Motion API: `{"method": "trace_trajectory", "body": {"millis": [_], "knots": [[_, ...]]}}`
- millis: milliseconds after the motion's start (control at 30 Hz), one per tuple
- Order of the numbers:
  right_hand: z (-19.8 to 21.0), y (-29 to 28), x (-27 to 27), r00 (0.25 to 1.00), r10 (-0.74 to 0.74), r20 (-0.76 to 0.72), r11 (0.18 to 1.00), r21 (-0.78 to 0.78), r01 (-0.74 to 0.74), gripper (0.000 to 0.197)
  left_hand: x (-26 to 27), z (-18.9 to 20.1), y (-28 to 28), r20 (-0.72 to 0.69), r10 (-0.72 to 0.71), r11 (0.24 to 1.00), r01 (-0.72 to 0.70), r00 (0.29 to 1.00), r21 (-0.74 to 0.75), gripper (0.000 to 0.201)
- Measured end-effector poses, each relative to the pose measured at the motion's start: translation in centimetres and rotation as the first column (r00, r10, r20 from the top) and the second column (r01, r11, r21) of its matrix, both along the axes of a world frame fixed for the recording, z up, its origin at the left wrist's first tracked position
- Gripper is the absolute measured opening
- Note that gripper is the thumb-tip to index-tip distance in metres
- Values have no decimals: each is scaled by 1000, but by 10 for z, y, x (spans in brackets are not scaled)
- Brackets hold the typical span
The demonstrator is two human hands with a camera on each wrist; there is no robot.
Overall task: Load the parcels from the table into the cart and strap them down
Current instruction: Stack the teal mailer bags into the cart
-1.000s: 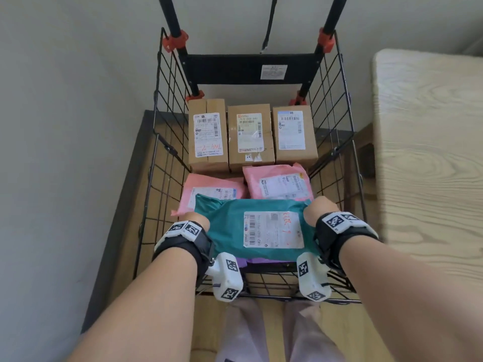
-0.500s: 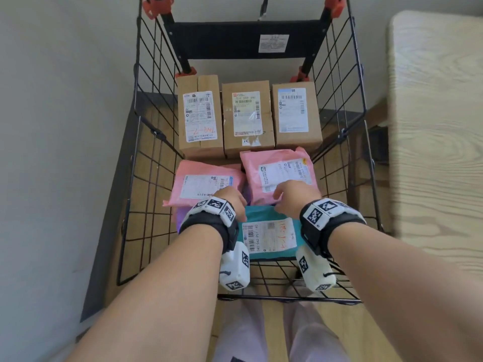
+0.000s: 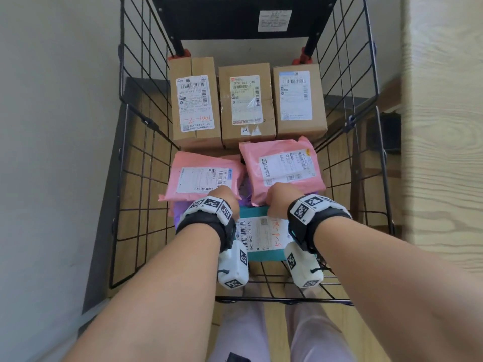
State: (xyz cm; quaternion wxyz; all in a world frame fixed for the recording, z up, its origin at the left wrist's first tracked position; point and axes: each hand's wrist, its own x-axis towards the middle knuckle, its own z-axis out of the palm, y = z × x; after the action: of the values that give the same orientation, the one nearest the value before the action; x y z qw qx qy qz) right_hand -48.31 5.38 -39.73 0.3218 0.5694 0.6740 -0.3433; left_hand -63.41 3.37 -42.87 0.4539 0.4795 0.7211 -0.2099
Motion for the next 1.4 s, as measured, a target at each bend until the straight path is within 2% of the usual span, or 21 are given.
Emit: {"method": "trace_trajectory", "body": {"millis": [100,300,400,533,600,667,767,833,933,1067,1233,1333,1400], "knots": [[7,3,3,1000,5,-2,1000,-9,-5,11,2,11,6,10,3,999,-4,1000,39,30],[41,16,3,1000,-21,8,998,56,21,19,11,29,19,-11,-78,991,78,997,110,19],[68,17,8,1000,24,5,996,84,-25,25,28,73,26,-22,-183,968,184,983,168,15],[109,10,23,998,58,-10,983,173,-56,23,48,118,27,-89,-262,949,273,961,154,24],[129,6,34,999,50,-14,974,224,-45,21,58,134,27,-134,-362,900,383,923,208,23],[147,-2,48,999,31,-34,956,294,-20,27,73,156,26,-159,-433,848,461,887,262,24],[171,-17,75,996,-39,-82,922,381,67,35,101,182,28,-126,-472,794,483,873,370,27],[183,-26,96,994,-84,-68,907,408,104,32,125,196,28,-104,-486,762,479,868,436,24],[196,-41,130,983,-171,-62,897,404,181,25,163,209,29,-99,-559,725,544,823,422,14],[209,-54,182,969,-247,-24,870,435,233,12,216,227,31,-76,-654,660,617,752,429,15],[218,-66,248,942,-335,-6,854,422,306,25,281,229,23,-142,-732,565,711,666,418,13],[222,-76,296,936,-352,-9,849,418,324,19,325,232,13,-169,-761,528,749,627,400,14],[224,-87,329,926,-376,-20,833,430,347,24,355,231,4,-186,-768,515,763,613,390,17]]}}
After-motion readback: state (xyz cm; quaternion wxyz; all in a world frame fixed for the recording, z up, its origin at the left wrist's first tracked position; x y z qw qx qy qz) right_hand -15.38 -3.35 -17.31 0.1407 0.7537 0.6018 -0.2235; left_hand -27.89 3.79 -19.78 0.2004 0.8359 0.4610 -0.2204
